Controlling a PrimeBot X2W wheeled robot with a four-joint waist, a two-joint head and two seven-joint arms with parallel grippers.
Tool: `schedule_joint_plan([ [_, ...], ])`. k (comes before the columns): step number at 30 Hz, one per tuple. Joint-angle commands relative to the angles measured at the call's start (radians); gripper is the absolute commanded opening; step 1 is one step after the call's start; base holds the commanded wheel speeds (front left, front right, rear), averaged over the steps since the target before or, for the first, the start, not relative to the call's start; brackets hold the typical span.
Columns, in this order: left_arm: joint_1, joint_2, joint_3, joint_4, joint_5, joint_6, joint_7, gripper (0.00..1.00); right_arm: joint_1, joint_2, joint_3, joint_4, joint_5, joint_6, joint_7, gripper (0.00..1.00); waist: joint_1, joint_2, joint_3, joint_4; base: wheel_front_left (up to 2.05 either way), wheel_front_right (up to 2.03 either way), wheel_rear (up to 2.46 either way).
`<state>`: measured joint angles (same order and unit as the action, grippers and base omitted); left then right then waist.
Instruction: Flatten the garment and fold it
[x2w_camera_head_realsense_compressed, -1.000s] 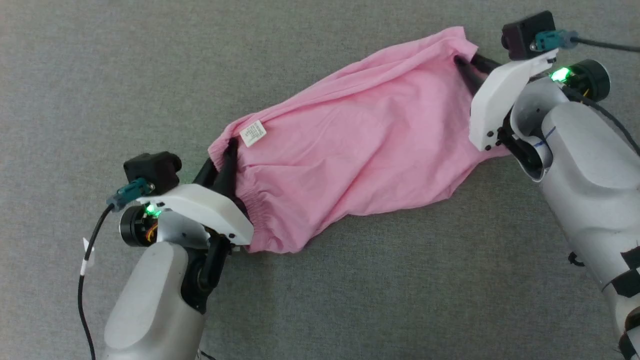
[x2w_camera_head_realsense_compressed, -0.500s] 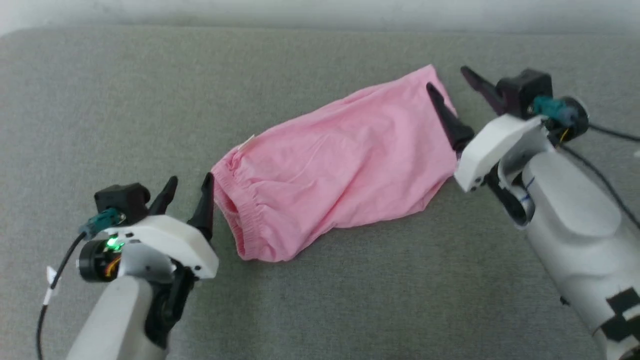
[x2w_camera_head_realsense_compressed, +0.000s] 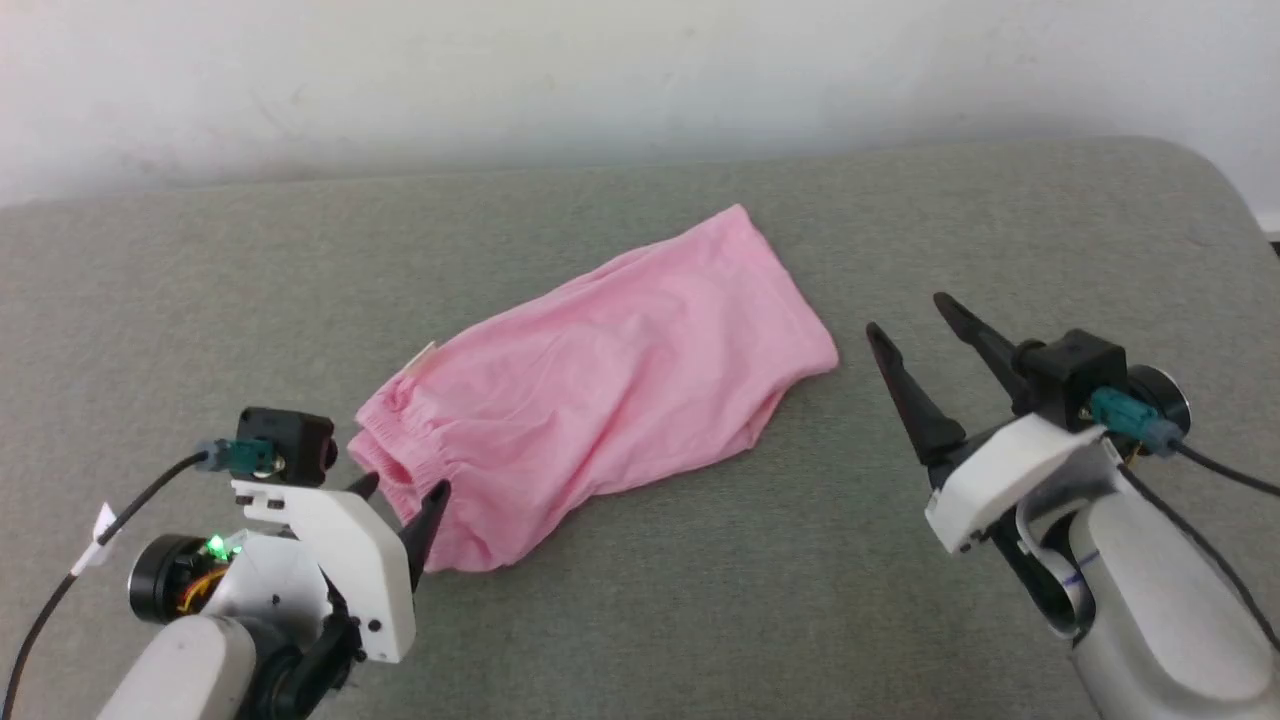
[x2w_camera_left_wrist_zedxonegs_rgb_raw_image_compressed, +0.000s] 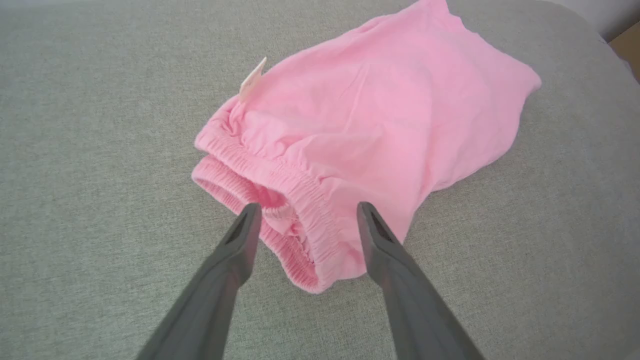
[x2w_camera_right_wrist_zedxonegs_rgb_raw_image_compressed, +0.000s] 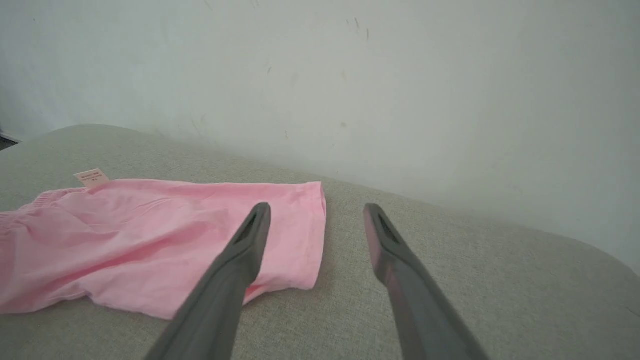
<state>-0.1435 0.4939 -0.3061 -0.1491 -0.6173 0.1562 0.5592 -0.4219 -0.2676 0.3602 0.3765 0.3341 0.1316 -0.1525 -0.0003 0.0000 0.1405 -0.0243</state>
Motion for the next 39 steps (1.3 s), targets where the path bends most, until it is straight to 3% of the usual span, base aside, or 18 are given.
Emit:
schedule_joint_plan([
  [1,0.002,0.007,-0.009,0.003,0.000,0.005,0.018,1.00,0.033,0.009,-0.016,-0.043,-0.016,-0.001,0.018,1.00,0.0003,0.0000,-0.014,-0.043,0.00,0.00,0.00],
  [8,-0.059,-0.001,-0.063,0.138,-0.003,-0.007,0.110,1.00,0.133,0.041,-0.067,-0.222,-0.058,-0.001,0.119,1.00,0.0003,0.0000,0.028,-0.090,0.00,0.00,0.00],
  [16,-0.131,-0.038,-0.121,0.353,-0.017,-0.047,0.180,1.00,0.151,0.045,-0.091,-0.292,-0.054,-0.001,0.181,1.00,0.0003,0.0000,0.069,-0.108,0.00,0.00,0.00],
  [17,-0.133,-0.044,-0.131,0.373,-0.022,-0.055,0.193,0.65,0.147,0.041,-0.089,-0.291,-0.047,-0.001,0.191,1.00,0.0003,0.0000,0.071,-0.109,0.00,0.00,0.00],
  [18,-0.134,-0.050,-0.139,0.392,-0.028,-0.062,0.203,0.39,0.143,0.035,-0.085,-0.286,-0.039,-0.001,0.207,1.00,0.0003,0.0000,0.072,-0.109,0.00,0.00,0.00],
  [19,-0.134,-0.058,-0.143,0.407,-0.036,-0.067,0.210,0.00,0.135,0.030,-0.082,-0.280,-0.030,-0.001,0.218,1.00,0.0003,0.0000,0.074,-0.109,0.00,0.00,0.00],
  [26,-0.137,-0.069,-0.156,0.423,-0.066,-0.098,0.232,0.00,0.015,0.002,-0.035,-0.149,0.077,-0.001,0.341,1.00,0.0003,0.0000,0.080,-0.077,0.00,0.00,0.00],
  [34,-0.197,-0.067,-0.143,0.301,-0.041,-0.106,0.169,0.00,-0.198,-0.007,0.072,0.101,0.239,-0.001,0.512,1.00,0.0003,0.0000,0.113,0.022,0.00,0.00,0.00],
  [39,-0.227,-0.074,-0.153,0.229,-0.021,-0.111,0.148,0.00,-0.319,0.000,0.107,0.250,0.286,-0.001,0.532,1.00,0.0003,0.0000,0.147,0.075,0.00,0.00,0.00],
])
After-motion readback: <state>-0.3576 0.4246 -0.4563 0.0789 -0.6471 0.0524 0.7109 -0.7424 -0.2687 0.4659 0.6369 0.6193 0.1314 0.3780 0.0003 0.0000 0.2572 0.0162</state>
